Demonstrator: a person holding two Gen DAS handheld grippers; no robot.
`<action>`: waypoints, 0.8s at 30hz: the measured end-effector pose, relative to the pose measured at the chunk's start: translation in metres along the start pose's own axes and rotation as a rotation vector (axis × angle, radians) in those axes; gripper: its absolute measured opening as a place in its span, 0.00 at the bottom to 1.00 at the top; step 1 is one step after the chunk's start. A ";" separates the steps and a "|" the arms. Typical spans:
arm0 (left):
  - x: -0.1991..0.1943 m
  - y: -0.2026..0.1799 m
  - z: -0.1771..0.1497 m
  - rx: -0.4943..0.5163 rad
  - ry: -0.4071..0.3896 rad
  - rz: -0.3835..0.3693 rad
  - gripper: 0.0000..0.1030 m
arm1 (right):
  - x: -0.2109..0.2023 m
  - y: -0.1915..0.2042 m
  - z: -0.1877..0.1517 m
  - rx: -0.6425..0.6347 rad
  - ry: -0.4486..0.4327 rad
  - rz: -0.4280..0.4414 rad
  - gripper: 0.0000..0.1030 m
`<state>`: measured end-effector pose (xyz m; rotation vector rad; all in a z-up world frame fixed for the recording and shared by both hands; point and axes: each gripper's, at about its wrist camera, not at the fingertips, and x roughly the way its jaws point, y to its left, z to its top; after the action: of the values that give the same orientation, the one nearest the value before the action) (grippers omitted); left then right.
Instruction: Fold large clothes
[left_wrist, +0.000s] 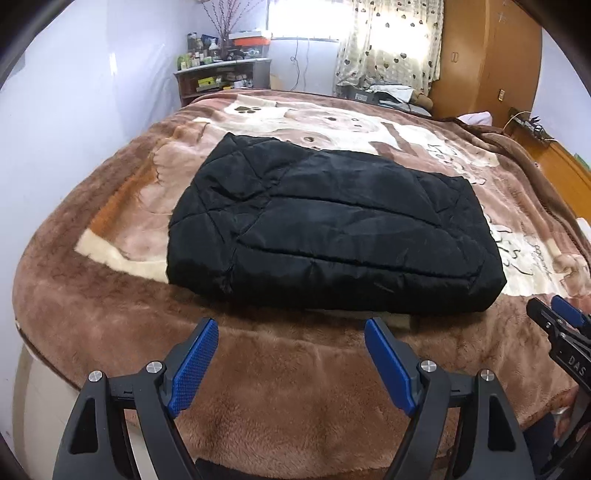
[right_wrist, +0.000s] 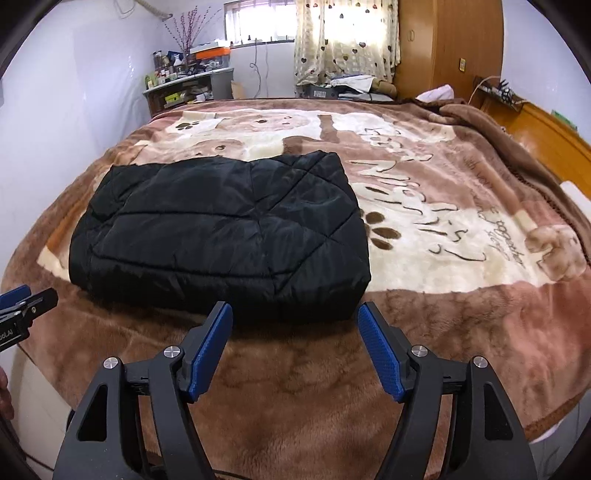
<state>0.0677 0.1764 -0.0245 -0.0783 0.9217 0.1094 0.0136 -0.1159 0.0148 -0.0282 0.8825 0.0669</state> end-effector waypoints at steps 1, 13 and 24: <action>-0.002 0.000 -0.003 -0.002 -0.006 0.008 0.79 | -0.001 0.001 -0.003 -0.001 -0.003 -0.002 0.69; -0.027 -0.008 -0.015 0.011 -0.081 0.023 0.79 | -0.016 0.026 -0.018 -0.050 -0.022 0.018 0.69; -0.031 -0.010 -0.021 0.000 -0.086 -0.003 0.79 | -0.018 0.031 -0.022 -0.051 -0.033 0.014 0.69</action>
<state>0.0341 0.1618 -0.0121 -0.0745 0.8354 0.1088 -0.0171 -0.0874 0.0145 -0.0686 0.8479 0.1030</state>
